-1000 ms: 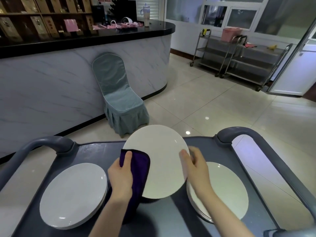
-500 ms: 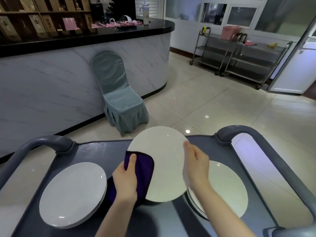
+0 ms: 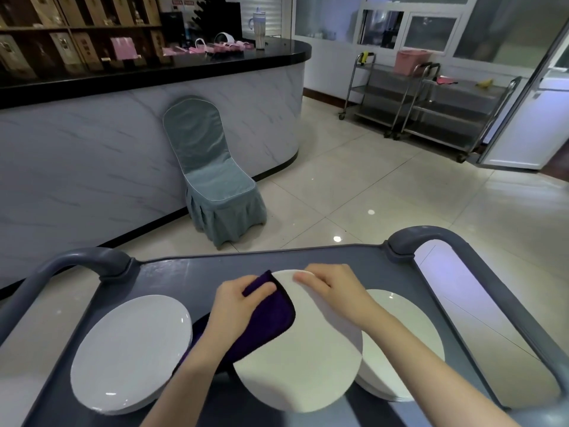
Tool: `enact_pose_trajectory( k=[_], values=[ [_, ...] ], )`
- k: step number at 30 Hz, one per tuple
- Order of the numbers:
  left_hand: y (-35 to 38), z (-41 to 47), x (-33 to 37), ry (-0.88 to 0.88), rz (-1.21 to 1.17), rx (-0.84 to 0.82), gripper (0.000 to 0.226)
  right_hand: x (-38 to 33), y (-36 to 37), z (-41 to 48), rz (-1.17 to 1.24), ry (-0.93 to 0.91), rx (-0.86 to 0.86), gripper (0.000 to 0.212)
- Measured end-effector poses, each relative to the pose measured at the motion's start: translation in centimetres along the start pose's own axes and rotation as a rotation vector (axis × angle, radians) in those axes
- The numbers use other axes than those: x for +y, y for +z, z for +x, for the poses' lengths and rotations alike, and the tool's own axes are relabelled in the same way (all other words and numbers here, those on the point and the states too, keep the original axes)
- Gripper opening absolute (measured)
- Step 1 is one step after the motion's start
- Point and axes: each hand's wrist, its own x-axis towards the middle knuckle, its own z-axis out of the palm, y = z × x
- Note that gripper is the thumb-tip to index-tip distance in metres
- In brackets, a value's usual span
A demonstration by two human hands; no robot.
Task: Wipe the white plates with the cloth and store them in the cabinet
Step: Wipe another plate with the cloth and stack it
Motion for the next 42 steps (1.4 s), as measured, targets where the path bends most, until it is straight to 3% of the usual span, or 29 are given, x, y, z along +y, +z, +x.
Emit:
enact_pose_trajectory(
  k=[5,7,9,11,14,17,20,24,28,32,34,37,42],
  values=[
    [3.0,-2.0,-3.0,-0.448,-0.472,0.419,0.036,0.0,3.2,-1.6,0.509,0.478,0.588,0.051],
    [4.4,-2.3,-2.5,-0.534,-0.579,0.539,0.030,-0.5,6.6,-2.3,0.750,0.671,0.839,0.046],
    [4.5,-1.9,-2.2,-0.549,-0.615,0.536,0.026,-0.7,8.6,-2.9,0.842,0.724,0.915,0.038],
    [3.3,-1.1,-2.0,-0.537,-0.636,0.505,0.026,-0.4,8.3,-3.8,0.744,0.639,0.763,0.033],
    [0.7,0.0,-1.7,-0.517,-0.580,0.489,0.027,0.9,6.1,-5.7,0.449,0.339,0.462,0.008],
    [-1.0,1.0,-1.2,-0.509,-0.544,0.437,0.025,2.8,4.2,-6.7,-0.147,-0.109,0.326,0.052],
    [-1.7,1.7,-0.7,-0.522,-0.558,0.340,0.020,3.8,3.7,-6.1,-0.660,-0.569,0.135,0.055],
    [-1.8,1.9,0.1,-0.523,-0.504,0.220,0.018,3.5,3.9,-5.0,-0.708,-0.705,0.106,0.039],
    [-2.4,2.4,-0.2,-0.611,-0.761,0.178,0.021,1.7,3.2,-5.0,-0.585,-0.625,0.184,0.032],
    [-1.1,1.5,0.8,-0.489,-0.918,0.139,0.019,-1.5,3.0,-5.6,-0.141,-0.279,0.099,0.032],
    [0.5,1.0,1.2,-0.405,-0.837,0.074,0.032,-3.1,3.0,-5.6,0.092,-0.139,0.118,0.023],
    [2.8,0.3,1.6,-0.246,-0.607,0.007,0.067,-4.8,3.3,-5.2,0.376,0.031,0.205,0.045],
    [5.6,-2.6,3.0,0.306,-0.048,-0.026,0.063,-5.3,2.6,-3.2,0.760,0.237,0.404,0.034]
  ],
)
